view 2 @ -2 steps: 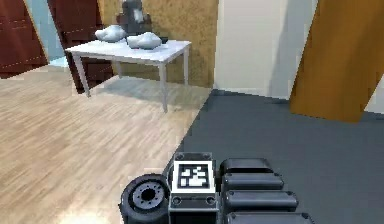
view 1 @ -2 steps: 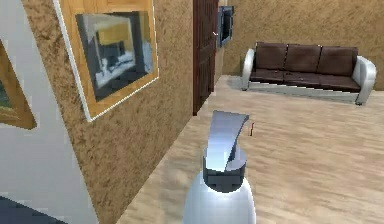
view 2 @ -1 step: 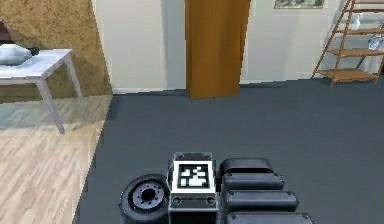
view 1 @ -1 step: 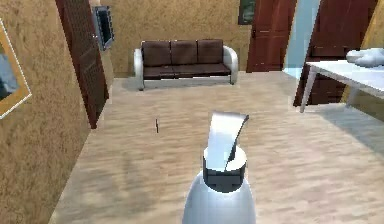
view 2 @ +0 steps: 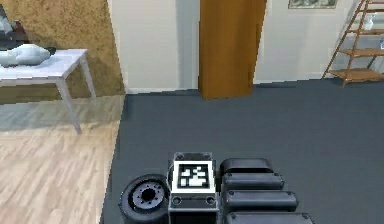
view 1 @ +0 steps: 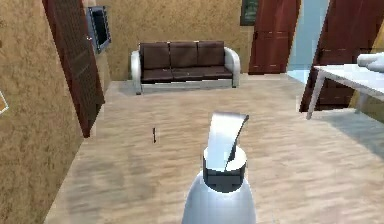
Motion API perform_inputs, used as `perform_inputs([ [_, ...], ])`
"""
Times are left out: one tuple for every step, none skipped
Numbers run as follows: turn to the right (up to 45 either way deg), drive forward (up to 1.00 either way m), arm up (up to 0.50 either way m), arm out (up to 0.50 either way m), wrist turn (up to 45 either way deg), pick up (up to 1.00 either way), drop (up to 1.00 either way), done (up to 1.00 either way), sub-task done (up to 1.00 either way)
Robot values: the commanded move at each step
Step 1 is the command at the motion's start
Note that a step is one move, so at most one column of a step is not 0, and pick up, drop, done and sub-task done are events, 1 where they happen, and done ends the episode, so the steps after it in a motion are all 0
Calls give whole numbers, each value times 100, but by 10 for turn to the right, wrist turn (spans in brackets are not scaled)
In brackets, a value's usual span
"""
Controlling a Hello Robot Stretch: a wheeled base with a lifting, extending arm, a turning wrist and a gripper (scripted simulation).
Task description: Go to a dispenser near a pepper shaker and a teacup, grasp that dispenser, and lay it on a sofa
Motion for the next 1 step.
perform_inputs([
  [60, 0, 0, 0, 0, 0, 0, 0, 0],
])
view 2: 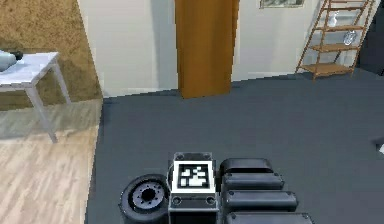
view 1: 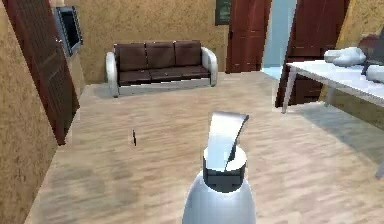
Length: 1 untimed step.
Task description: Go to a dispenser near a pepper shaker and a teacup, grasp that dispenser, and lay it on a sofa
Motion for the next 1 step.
perform_inputs([
  [0, 100, 0, 0, 0, 0, 0, 0, 0],
])
